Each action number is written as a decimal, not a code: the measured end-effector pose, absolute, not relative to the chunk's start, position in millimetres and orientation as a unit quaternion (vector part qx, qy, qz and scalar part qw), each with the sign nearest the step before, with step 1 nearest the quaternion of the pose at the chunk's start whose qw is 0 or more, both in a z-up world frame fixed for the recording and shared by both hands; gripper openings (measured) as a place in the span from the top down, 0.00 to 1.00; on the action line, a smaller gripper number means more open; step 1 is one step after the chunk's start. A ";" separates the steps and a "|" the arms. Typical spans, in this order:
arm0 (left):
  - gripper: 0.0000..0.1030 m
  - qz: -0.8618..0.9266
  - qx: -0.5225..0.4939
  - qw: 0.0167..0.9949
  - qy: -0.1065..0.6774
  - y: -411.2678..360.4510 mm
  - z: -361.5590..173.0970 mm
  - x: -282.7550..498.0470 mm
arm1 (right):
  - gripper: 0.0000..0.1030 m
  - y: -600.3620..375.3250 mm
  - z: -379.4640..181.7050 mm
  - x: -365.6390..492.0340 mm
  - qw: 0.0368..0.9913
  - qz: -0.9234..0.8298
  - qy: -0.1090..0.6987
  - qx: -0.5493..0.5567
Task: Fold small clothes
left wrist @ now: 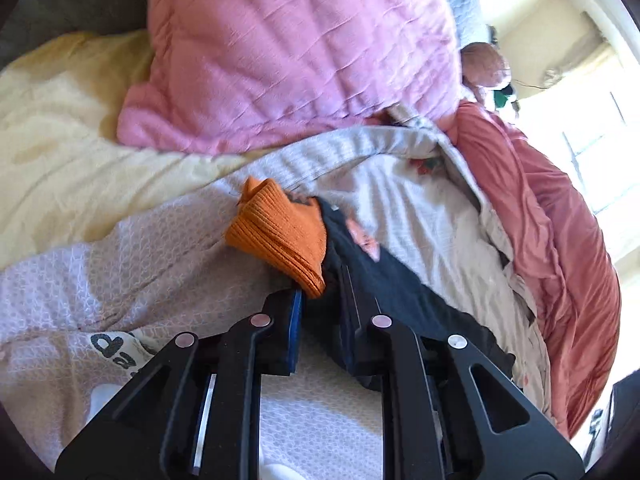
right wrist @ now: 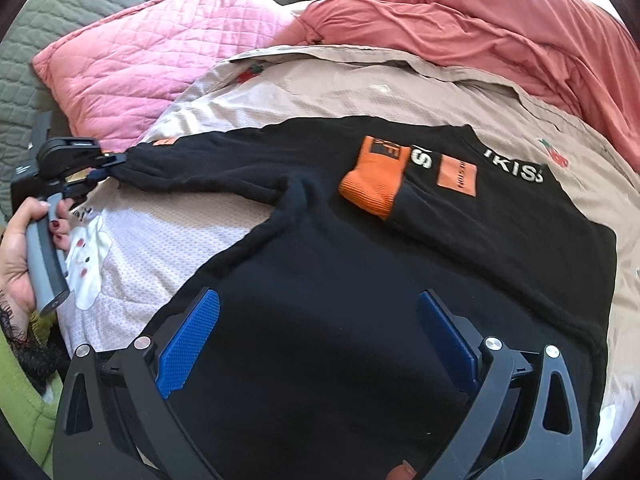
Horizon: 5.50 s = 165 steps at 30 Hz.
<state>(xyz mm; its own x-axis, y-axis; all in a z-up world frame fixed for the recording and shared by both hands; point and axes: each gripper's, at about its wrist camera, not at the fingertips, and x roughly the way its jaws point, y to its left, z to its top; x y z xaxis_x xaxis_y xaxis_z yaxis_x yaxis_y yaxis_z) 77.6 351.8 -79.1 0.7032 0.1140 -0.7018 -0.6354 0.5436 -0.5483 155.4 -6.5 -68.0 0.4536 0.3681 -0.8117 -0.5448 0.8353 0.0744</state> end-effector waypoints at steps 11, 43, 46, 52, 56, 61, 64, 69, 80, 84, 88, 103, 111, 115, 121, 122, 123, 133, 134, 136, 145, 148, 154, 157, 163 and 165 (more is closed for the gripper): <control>0.92 0.061 -0.281 0.909 0.302 229.8 -1.2 112.4 | 0.04 -83.6 -48.8 175.9 0.881 0.200 0.428 -0.037; 0.55 -0.069 -0.121 0.866 0.481 73.7 -76.5 144.6 | 0.04 -151.5 -62.2 208.8 0.863 0.174 0.466 0.090; 0.55 -0.066 -0.118 0.860 0.492 77.1 -82.7 135.9 | 0.04 -128.9 -71.2 216.2 0.835 0.211 0.492 0.125; 0.58 -0.053 -0.113 0.854 0.505 78.2 -93.2 128.5 | 0.05 -90.3 -92.7 234.2 0.798 0.241 0.525 0.168; 0.59 -0.054 -0.115 0.849 0.514 77.2 -104.1 129.5 | 0.23 -78.7 -102.5 247.5 0.791 0.238 0.532 0.187; 0.59 -0.057 -0.118 0.849 0.511 79.6 -104.5 130.5 | 0.73 -71.3 -105.0 255.7 0.791 0.247 0.531 0.177; 0.59 -0.058 -0.122 0.850 0.509 80.7 -100.9 130.2 | 0.83 -68.4 -87.1 248.5 0.807 0.269 0.502 0.156; 0.59 -0.057 -0.130 0.861 0.489 89.0 -80.8 125.4 | 0.85 -78.1 -40.5 242.1 0.846 0.283 0.436 0.115; 0.59 -0.044 -0.120 0.868 0.479 86.9 -73.1 127.2 | 0.86 -180.3 -15.3 260.6 0.906 0.174 0.381 0.066; 0.59 -0.052 -0.113 0.870 0.477 76.6 -68.3 142.1 | 0.87 -220.5 -25.0 262.5 0.910 0.136 0.385 0.071; 0.59 -0.056 -0.104 0.874 0.471 66.6 -61.2 163.6 | 0.95 -241.4 -37.0 258.8 0.910 0.120 0.388 0.080; 0.52 -0.051 -0.047 0.853 0.517 48.3 -98.5 240.5 | 0.59 -277.4 -82.9 254.8 0.883 0.109 0.423 0.171; 0.52 -0.048 -0.057 0.857 0.511 50.7 -95.8 237.3 | 0.89 -257.3 -112.0 278.2 0.853 0.140 0.478 0.154; 0.52 -0.045 -0.080 0.865 0.493 56.2 -85.0 234.2 | 0.93 -250.6 -86.4 271.6 0.878 0.150 0.440 0.116; 0.50 -0.035 -0.079 0.862 0.499 53.2 -88.8 246.4 | 0.93 -245.4 -52.4 279.3 0.907 0.130 0.397 0.051; 0.50 -0.033 -0.078 0.861 0.502 52.6 -92.2 248.3 | 0.94 -244.2 -54.8 282.6 0.907 0.123 0.401 0.039; 0.50 -0.032 -0.077 0.859 0.505 51.8 -96.3 249.5 | 0.94 -243.3 -57.9 283.8 0.906 0.118 0.405 0.030; 0.46 -0.041 -0.072 0.864 0.497 52.3 -93.6 242.9 | 0.92 -249.9 -105.0 280.0 0.888 0.058 0.455 0.034; 0.43 -0.041 -0.075 0.865 0.494 53.3 -90.4 241.4 | 0.88 -250.5 -102.4 278.5 0.890 0.050 0.452 0.033; 0.42 -0.037 -0.084 0.874 0.478 56.7 -79.4 238.1 | 0.85 -256.3 -92.2 271.1 0.897 0.042 0.437 0.042; 0.39 -0.029 -0.048 0.869 0.491 43.5 -80.6 246.8 | 0.69 -236.8 -67.5 248.3 0.909 0.100 0.404 0.034; 0.38 -0.028 -0.029 0.856 0.515 36.3 -97.1 247.3 | 0.66 -216.4 -72.7 252.6 0.901 0.127 0.414 0.020; 0.35 -0.038 -0.031 0.857 0.513 40.6 -104.4 244.5 | 0.61 -211.0 -108.9 266.4 0.873 0.108 0.475 -0.010; 0.34 -0.041 -0.038 0.857 0.513 42.4 -108.2 243.6 | 0.61 -220.2 -111.8 265.1 0.872 0.115 0.475 0.015; 0.33 -0.039 -0.053 0.859 0.508 44.3 -103.5 238.1 | 0.42 -222.0 -99.2 253.9 0.877 0.120 0.465 0.021; 0.33 -0.039 -0.055 0.860 0.506 45.2 -100.5 235.2 | 0.31 -229.2 -90.2 247.4 0.882 0.115 0.456 0.030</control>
<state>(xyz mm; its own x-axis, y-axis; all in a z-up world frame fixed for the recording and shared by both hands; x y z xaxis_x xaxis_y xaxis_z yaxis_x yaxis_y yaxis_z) 235.2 45.2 -100.5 0.4849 -0.1230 -0.8659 0.0116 0.9909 -0.1343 247.4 -229.2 -90.2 0.5579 0.2298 -0.7974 -0.1752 0.9718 0.1575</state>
